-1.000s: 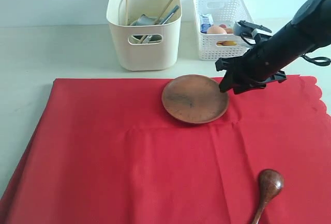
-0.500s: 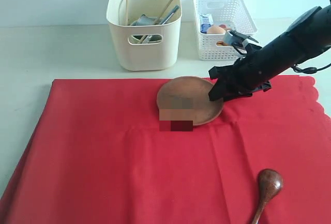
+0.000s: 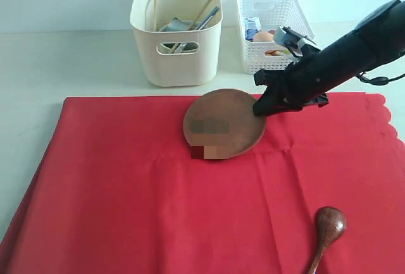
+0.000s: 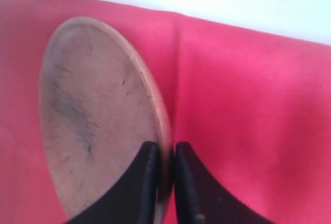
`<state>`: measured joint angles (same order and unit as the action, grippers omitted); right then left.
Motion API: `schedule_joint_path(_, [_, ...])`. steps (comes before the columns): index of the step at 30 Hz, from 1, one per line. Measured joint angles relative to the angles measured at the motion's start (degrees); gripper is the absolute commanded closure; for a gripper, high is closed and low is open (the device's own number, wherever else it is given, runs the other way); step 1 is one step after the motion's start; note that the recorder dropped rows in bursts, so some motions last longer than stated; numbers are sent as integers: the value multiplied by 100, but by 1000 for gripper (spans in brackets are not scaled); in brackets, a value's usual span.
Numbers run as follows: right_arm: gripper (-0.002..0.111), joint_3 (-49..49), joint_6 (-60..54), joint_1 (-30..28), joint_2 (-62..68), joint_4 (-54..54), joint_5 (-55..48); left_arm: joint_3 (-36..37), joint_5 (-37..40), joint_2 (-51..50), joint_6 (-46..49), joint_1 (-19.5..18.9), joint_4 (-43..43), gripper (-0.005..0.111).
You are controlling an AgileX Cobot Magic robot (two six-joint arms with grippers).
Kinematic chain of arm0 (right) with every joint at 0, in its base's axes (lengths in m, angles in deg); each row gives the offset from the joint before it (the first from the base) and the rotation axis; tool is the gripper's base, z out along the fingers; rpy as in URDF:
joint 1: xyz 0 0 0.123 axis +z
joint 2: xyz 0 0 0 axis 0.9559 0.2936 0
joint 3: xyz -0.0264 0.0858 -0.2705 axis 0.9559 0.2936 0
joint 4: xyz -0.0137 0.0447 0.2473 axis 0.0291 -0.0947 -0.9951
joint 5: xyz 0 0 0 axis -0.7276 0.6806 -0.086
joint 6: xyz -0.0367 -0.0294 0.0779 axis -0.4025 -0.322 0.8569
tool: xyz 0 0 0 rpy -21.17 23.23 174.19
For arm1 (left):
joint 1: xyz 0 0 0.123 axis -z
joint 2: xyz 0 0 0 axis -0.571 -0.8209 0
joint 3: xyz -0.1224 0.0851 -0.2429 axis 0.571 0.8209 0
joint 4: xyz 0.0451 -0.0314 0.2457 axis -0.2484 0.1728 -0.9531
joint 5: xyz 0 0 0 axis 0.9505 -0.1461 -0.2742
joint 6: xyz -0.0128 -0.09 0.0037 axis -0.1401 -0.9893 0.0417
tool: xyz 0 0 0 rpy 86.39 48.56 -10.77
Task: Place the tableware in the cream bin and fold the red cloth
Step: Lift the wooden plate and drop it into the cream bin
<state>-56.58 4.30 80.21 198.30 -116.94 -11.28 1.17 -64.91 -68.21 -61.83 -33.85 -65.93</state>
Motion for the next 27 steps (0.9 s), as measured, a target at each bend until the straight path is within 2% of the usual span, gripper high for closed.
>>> schedule_joint_path(6, [108,0,-275,0,-342,-574,-403,0,0,0,0,0,0,106])
schedule_joint_path(13, [108,-116,-1274,0,-531,-2649,-1373,0,0,0,0,0,0,106])
schedule_joint_path(16, [108,-456,-1414,0,-531,-3096,-1238,0,0,0,0,0,0,106])
schedule_joint_path(27, [108,-1730,-1446,0,-285,-3420,-460,0,0,0,0,0,0,106])
